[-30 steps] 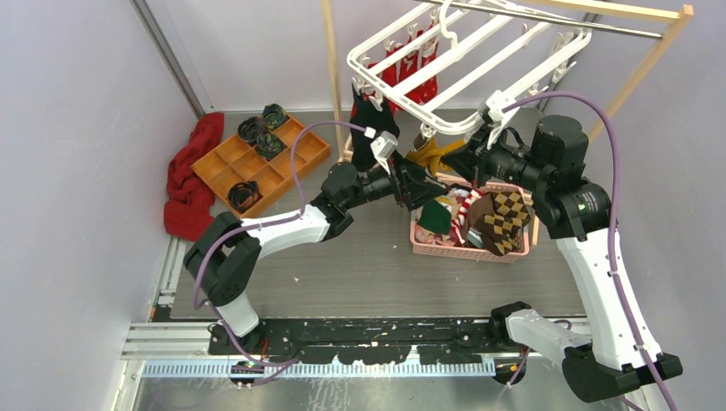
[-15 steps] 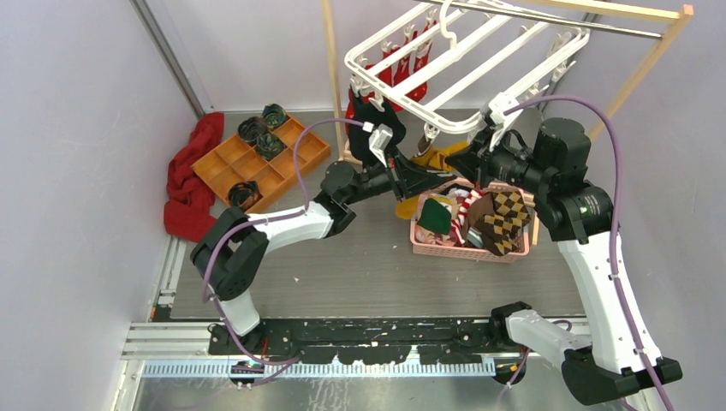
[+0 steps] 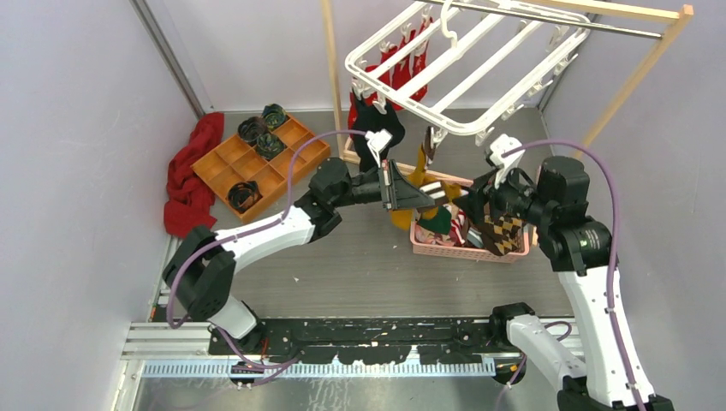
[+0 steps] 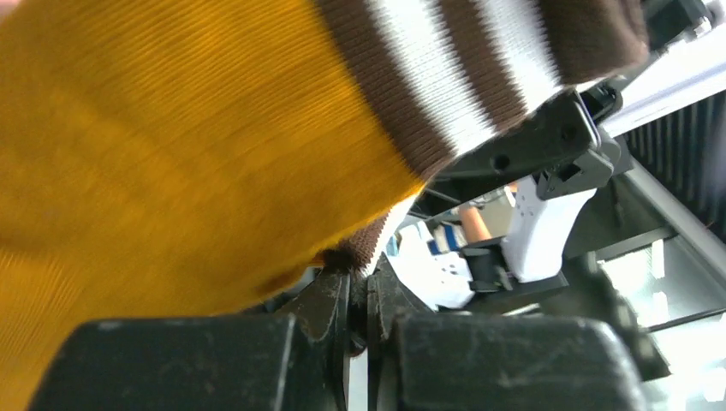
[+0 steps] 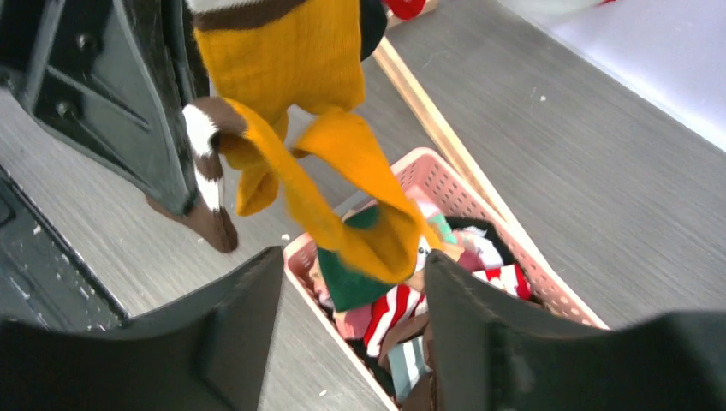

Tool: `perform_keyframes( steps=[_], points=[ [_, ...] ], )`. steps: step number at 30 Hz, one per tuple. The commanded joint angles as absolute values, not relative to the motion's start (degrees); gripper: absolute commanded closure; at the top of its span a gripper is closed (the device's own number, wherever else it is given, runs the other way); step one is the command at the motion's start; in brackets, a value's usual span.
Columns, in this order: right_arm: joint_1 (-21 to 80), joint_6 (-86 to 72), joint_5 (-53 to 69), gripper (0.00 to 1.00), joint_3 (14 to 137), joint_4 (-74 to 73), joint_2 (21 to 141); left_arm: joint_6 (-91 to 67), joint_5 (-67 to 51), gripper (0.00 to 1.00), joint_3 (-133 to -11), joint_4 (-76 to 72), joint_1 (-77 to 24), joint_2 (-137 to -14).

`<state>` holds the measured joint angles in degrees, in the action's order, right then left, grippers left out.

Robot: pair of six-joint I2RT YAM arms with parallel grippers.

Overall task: Clip the socks to the hanger
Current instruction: Adjust the sock.

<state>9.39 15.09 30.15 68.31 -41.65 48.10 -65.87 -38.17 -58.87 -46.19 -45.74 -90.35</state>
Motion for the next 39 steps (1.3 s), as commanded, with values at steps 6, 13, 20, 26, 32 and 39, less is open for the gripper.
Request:
perform_keyframes(
  steps=[6,13,20,26,32,39],
  points=[
    [8.4,31.6,39.5,0.03,63.1,-49.5,36.2,-80.8,-49.8,1.00,-60.7,-16.0,-45.5,-84.5],
    [8.4,42.5,49.7,0.00,57.3,-50.0,29.2,-88.4,-55.0,1.00,-59.1,-16.3,-45.7,-83.7],
    [8.4,57.8,65.1,0.00,55.6,-53.9,33.5,-93.5,-57.1,1.00,-55.9,-17.9,-46.4,-81.7],
    [8.5,64.4,70.0,0.00,57.7,-53.9,38.6,-95.8,-57.6,1.00,-55.0,-19.4,-47.2,-81.7],
    [9.4,66.0,70.0,0.10,58.5,-52.8,39.6,-98.2,-57.0,1.00,-54.5,-23.0,-47.9,-82.9],
    [10.9,63.3,67.1,0.21,55.4,-45.0,36.7,-103.8,-57.8,1.00,-54.6,-30.5,-48.9,-85.6]
  ],
)
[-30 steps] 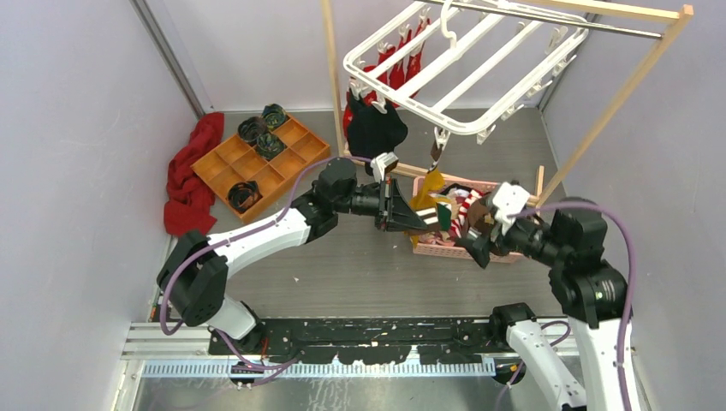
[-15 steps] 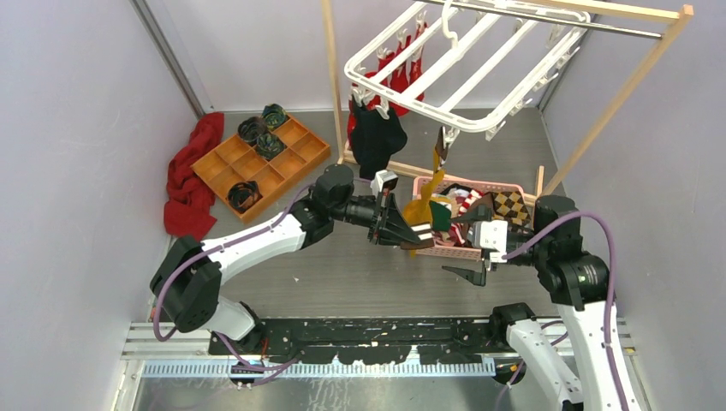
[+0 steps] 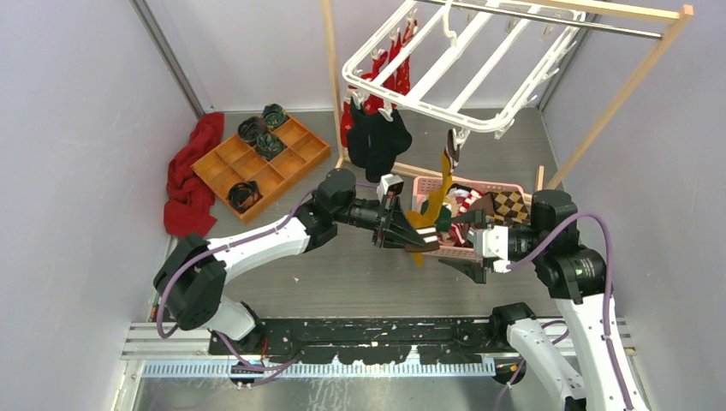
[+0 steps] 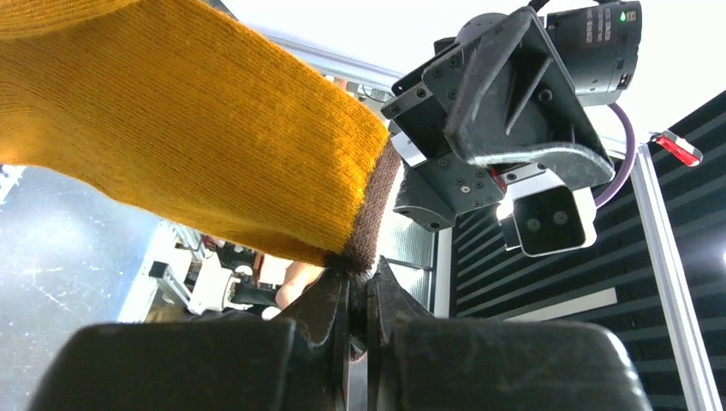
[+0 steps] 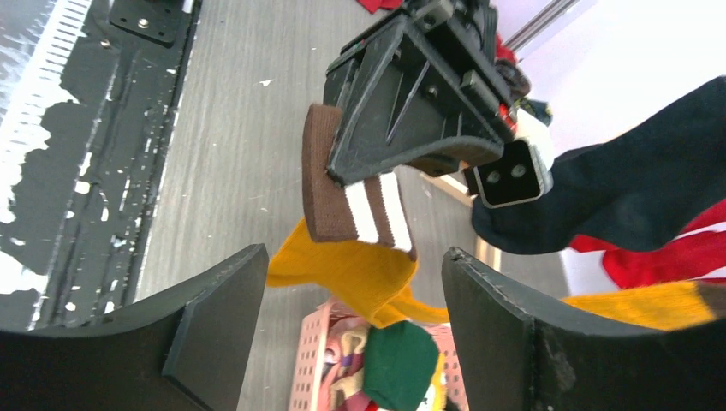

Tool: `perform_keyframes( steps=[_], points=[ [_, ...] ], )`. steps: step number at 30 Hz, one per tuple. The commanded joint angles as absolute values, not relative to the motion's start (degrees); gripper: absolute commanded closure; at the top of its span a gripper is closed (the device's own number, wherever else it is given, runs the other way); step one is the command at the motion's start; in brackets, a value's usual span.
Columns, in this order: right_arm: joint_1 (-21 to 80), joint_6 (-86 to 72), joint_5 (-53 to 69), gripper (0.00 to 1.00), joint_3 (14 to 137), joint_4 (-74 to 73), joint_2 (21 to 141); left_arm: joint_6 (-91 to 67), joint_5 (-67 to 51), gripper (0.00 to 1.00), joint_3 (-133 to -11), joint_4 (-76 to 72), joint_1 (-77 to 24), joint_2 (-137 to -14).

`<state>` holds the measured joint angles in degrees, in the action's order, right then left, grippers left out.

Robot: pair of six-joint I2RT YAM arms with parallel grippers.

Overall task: Clip the socks to the hanger
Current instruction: Adjust the sock.

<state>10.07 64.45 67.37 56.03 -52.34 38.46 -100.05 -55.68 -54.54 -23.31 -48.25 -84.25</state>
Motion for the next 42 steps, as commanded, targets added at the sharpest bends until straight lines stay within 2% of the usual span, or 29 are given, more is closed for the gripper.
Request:
perform_keyframes(
  steps=[1,6,13,21,24,26,33,36,40,42],
  points=[
    [11.2,62.3,66.9,0.22,54.9,-43.1,36.3,-104.3,-57.9,1.00,-54.7,-31.0,-49.1,-85.9],
    [13.1,61.3,66.0,0.32,54.6,-40.5,36.6,-106.4,-58.1,1.00,-55.3,-33.9,-49.6,-87.5],
    [17.4,70.2,62.5,0.55,56.7,-48.9,37.9,-110.0,-57.8,1.00,-54.7,-38.8,-49.9,-88.4],
    [19.0,70.9,59.7,0.82,58.0,-50.0,38.5,-112.8,-57.7,0.98,-54.1,-43.1,-49.9,-88.8],
    [19.0,68.5,58.7,0.93,59.0,-49.6,38.9,-113.9,-57.6,0.90,-53.8,-45.5,-49.9,-89.1],
    [19.1,65.7,58.4,0.99,60.1,-49.3,39.1,-114.0,-57.3,0.80,-53.5,-46.4,-49.9,-89.0],
    [19.1,52.2,54.6,0.99,65.0,-54.2,39.6,-107.3,-54.3,0.49,-48.5,-50.4,-47.1,-83.5],
    [18.6,43.0,54.6,0.99,65.9,-54.2,40.2,-94.8,-52.8,0.41,-46.4,-43.4,-45.1,-76.4],
    [16.7,26.4,57.8,0.99,64.2,-47.0,39.6,-63.2,-46.0,0.30,-46.7,-20.7,-45.0,-62.2],
    [15.9,19.9,58.9,0.99,63.5,-43.4,39.9,-49.3,-42.1,0.28,-45.2,-16.7,-45.6,-55.3]
  ],
)
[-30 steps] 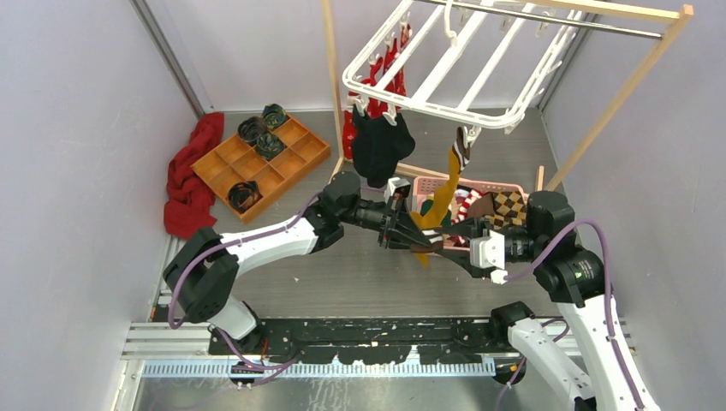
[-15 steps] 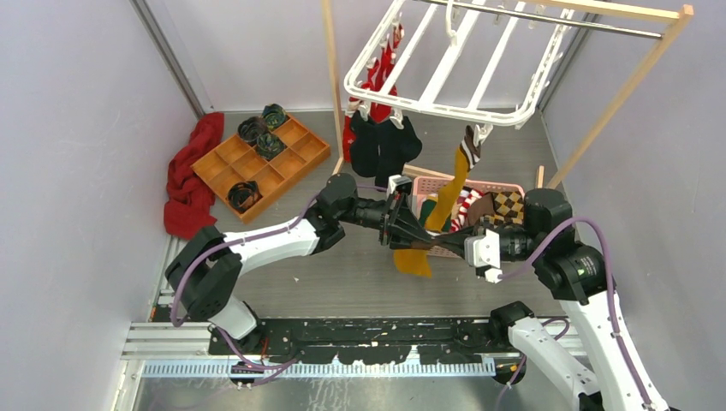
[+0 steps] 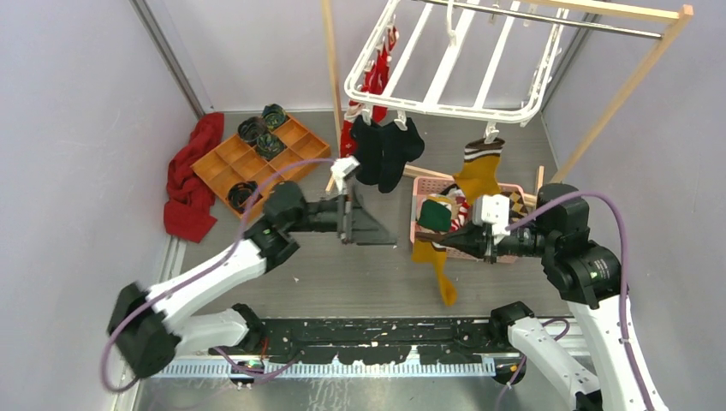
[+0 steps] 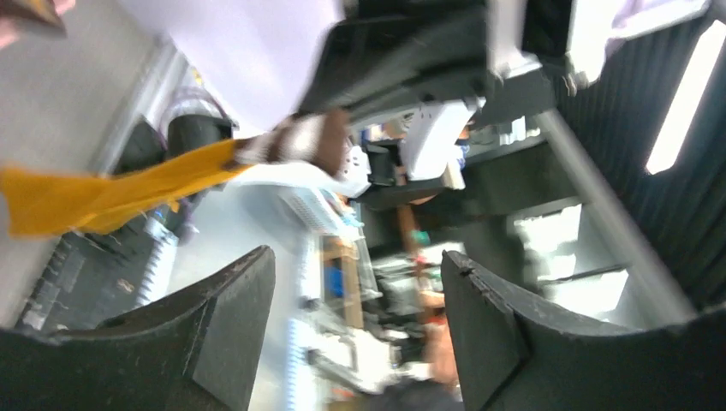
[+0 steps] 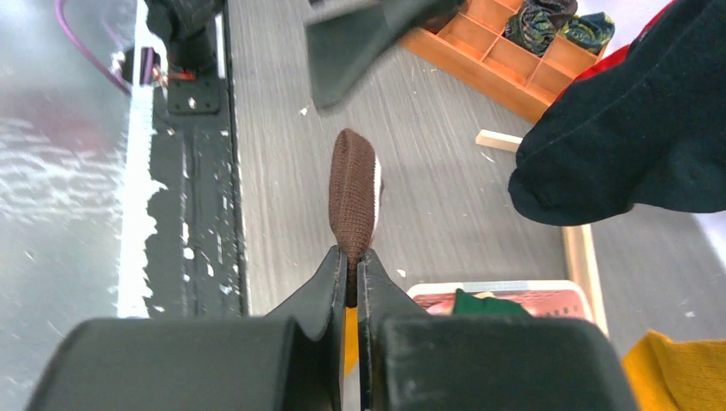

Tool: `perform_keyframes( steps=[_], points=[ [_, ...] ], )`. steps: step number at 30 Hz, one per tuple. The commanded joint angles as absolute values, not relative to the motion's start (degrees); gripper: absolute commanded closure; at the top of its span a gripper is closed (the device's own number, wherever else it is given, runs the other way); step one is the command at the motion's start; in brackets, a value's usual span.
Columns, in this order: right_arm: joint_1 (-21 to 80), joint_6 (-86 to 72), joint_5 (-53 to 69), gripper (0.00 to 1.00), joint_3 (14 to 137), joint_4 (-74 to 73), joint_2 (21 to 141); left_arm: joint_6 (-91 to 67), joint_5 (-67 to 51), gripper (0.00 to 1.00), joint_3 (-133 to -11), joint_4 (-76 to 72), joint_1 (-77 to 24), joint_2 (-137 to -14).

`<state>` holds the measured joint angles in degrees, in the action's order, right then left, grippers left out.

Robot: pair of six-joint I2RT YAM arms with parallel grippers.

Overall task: Clip the socks to the hanger
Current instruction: Adjust the sock.

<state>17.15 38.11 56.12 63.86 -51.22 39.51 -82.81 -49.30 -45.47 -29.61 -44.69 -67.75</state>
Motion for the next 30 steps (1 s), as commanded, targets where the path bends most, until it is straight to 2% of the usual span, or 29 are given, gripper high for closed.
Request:
perform_keyframes(
  steps=[1,3,6,12,20,30],
  points=[
    [15.3,18.0,59.8,0.99,63.3,-42.1,40.2,-42.5,-39.9,0.25,-43.9,-15.6,-46.5,-51.8],
    [14.4,15.0,61.2,0.99,63.0,-39.3,40.5,-30.4,-34.1,0.21,-40.9,-14.4,-48.4,-45.6],
    [13.4,11.3,61.9,0.99,62.8,-37.2,41.0,-17.1,-29.2,0.21,-37.0,-17.2,-52.0,-40.7],
    [13.2,8.5,65.4,0.99,61.9,-35.2,41.5,-2.5,-22.2,0.20,-38.3,-18.6,-58.2,-45.7],
    [13.3,8.2,67.2,0.99,60.5,-34.6,40.8,-0.3,-22.6,0.19,-40.0,-30.8,-59.0,-56.3],
    [13.1,8.2,67.9,0.98,59.3,-33.7,40.2,-4.4,-17.8,0.26,-37.4,-46.2,-59.1,-60.6]
  ],
)
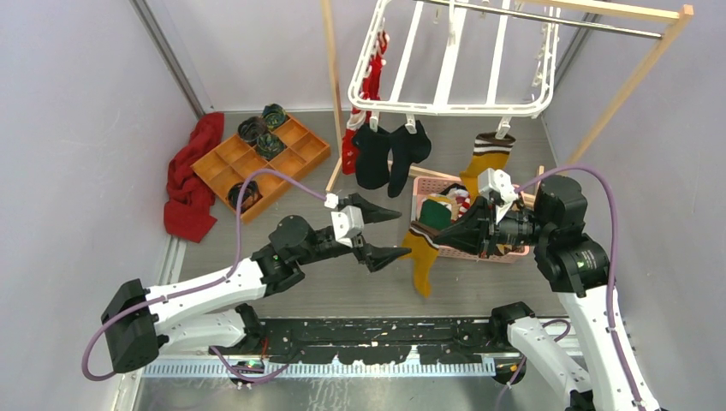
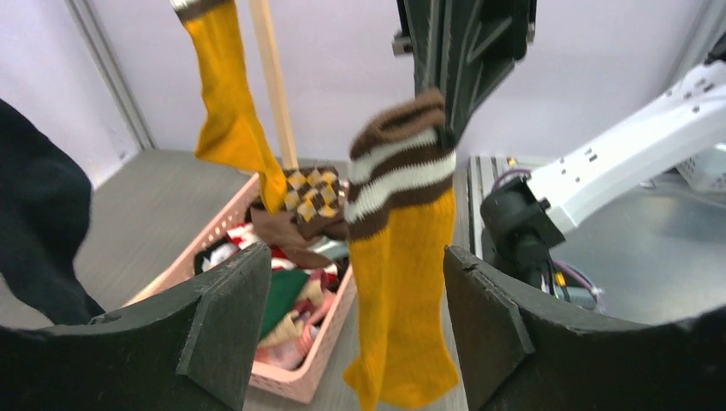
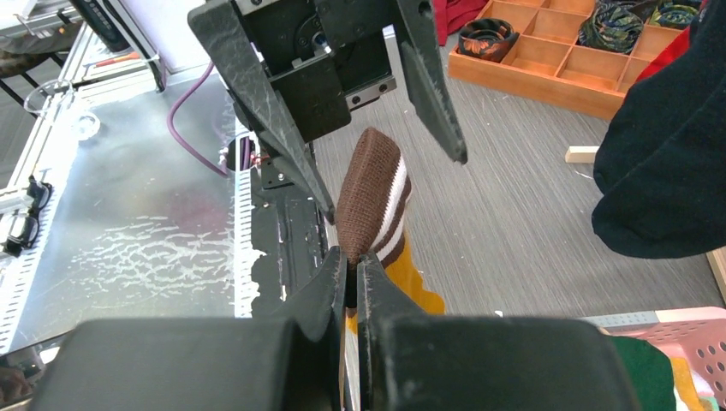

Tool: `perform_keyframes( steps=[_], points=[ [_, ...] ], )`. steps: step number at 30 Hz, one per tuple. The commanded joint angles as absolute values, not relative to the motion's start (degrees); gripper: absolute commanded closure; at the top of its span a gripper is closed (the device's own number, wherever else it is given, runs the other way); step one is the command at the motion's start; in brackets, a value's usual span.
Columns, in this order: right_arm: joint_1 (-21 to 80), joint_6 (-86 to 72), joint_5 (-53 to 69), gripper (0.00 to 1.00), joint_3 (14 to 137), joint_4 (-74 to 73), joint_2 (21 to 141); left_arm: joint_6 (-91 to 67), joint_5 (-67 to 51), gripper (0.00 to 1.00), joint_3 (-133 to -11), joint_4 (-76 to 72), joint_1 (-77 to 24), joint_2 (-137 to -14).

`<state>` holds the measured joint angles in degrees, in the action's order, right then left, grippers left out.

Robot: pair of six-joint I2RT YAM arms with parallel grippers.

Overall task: Clip the socks to the hanger
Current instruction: Adjust the sock.

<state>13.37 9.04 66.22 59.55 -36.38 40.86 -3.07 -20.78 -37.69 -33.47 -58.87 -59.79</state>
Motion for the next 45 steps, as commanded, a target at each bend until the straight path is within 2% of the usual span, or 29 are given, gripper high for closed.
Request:
perform_keyframes(
  steps=[1,11,17,23,25,28,34,36,37,39,40,42,45],
  points=[
    [13.2,8.3,68.0,0.98,59.2,-33.6,40.2,-5.0,-17.8,0.27,-37.3,-48.2,-59.1,-61.2],
    [13.1,6.7,68.7,0.98,58.4,-31.7,40.1,-11.7,-19.7,0.40,-37.3,-63.5,-59.0,-69.2],
    [13.1,6.5,68.7,0.98,58.2,-31.5,39.8,-13.8,-21.4,0.52,-38.4,-66.1,-59.0,-71.3],
    [13.1,6.5,68.2,0.98,58.2,-31.3,39.9,-16.4,-25.0,0.58,-39.0,-68.3,-58.8,-72.3],
    [13.0,6.5,68.1,0.98,58.4,-31.2,40.1,-17.3,-27.0,0.73,-39.3,-68.9,-58.6,-72.6],
    [12.8,6.3,67.6,0.97,58.5,-31.0,40.2,-19.1,-29.2,0.89,-39.6,-69.5,-58.2,-72.9],
    [12.5,5.8,66.5,0.94,58.6,-30.7,40.3,-22.6,-30.3,1.00,-39.6,-72.9,-57.6,-73.3],
    [12.3,5.6,65.2,0.82,58.7,-30.7,40.1,-24.3,-30.2,1.00,-39.5,-73.7,-57.2,-73.6],
    [12.2,5.7,64.3,0.70,58.9,-30.6,39.9,-25.2,-29.9,1.00,-39.4,-73.5,-57.0,-73.7],
    [12.1,6.4,62.8,0.33,59.4,-30.4,39.4,-26.8,-28.3,1.00,-38.9,-72.5,-56.5,-73.3],
    [12.1,7.5,62.1,0.19,59.8,-30.8,39.2,-27.9,-27.3,1.00,-38.7,-71.2,-56.3,-72.8],
    [12.1,11.2,61.7,0.07,60.8,-33.1,38.9,-29.2,-25.6,1.00,-38.8,-67.6,-56.2,-71.8],
    [12.1,14.9,62.6,0.04,61.2,-33.8,38.7,-30.7,-23.2,1.00,-39.9,-61.3,-56.1,-70.3]
  ],
)
